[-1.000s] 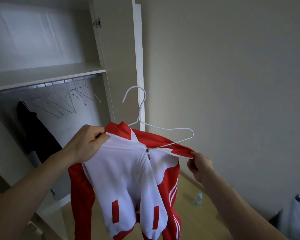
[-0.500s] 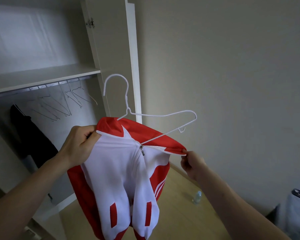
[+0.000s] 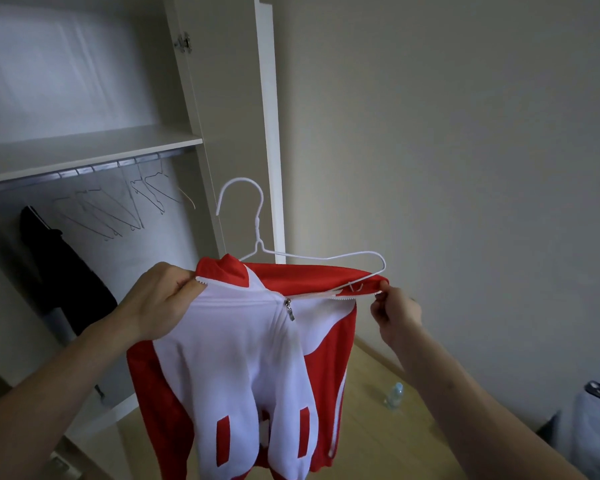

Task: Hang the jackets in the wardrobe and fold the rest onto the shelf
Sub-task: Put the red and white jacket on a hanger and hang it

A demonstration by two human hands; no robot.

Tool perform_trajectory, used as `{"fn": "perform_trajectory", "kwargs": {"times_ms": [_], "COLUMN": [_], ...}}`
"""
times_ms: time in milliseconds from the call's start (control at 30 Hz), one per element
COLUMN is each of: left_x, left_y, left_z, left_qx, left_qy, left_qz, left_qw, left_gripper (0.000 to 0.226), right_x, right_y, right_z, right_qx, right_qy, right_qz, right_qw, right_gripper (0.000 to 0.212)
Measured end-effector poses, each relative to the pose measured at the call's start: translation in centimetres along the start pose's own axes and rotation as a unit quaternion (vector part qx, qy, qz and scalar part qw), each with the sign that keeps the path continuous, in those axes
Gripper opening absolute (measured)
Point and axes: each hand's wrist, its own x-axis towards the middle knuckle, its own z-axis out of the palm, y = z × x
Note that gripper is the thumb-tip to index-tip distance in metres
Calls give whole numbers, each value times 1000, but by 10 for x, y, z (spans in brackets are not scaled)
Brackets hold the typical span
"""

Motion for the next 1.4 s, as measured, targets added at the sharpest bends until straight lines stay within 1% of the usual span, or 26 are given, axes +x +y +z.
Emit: {"fn": "perform_trajectory", "kwargs": {"times_ms": [100,167,233,300,367,433,533,633,733,800,900,1033,1133,1267,1333,1400], "left_x": [2,2,-1,-7,-12,-13,-9,-3,0,0,0,4,2,-5,-11,-20], "left_y": [-9,-17,-26,-34,-40,-40,-38,-34,-27,-25,-21,-16,-18,-23,-23,-25], "left_z": [0,0,1,2,4,6,2,-3,-6,-8,-14,-24,-25,-15,-9,-3], "left_qx": [13,44,85,114,151,192,223,213,207,219,220,193,128,29,-15,-30], "left_qy": [-11,-1,33,91,151,190,245,276,269,252,208,137,82,4,-7,1], "left_qz": [-20,-28,-33,-14,30,63,71,80,99,114,131,129,107,60,24,3], "left_qw": [1000,999,995,989,977,961,941,934,935,936,944,963,983,998,1000,1000], "left_gripper": [48,50,52,56,56,52,49,51,50,48,51,57,60,56,54,51], "right_x": [-8,-15,-24,-33,-39,-44,-50,-54,-52,-49,-44,-42,-43,-38,-32,-25], "right_y": [-6,-9,-10,-12,-16,-21,-26,-26,-28,-29,-29,-22,-18,-15,-11,-6], "right_z": [4,6,4,2,-1,-4,-7,-8,-8,-9,-9,-3,5,16,17,14], "right_qx": [15,-3,-52,-87,-101,-99,-102,-119,-127,-114,-75,-14,21,39,16,-31], "right_qy": [-14,-37,-75,-113,-134,-149,-179,-201,-195,-181,-145,-85,-46,-3,9,-6], "right_qz": [-37,-79,-128,-153,-138,-107,-86,-93,-92,-81,-60,-51,-76,-90,-85,-77], "right_qw": [999,996,988,978,976,978,975,968,968,974,985,995,996,995,996,997], "right_gripper": [27,27,29,32,32,31,30,26,23,22,24,25,27,31,29,26]}}
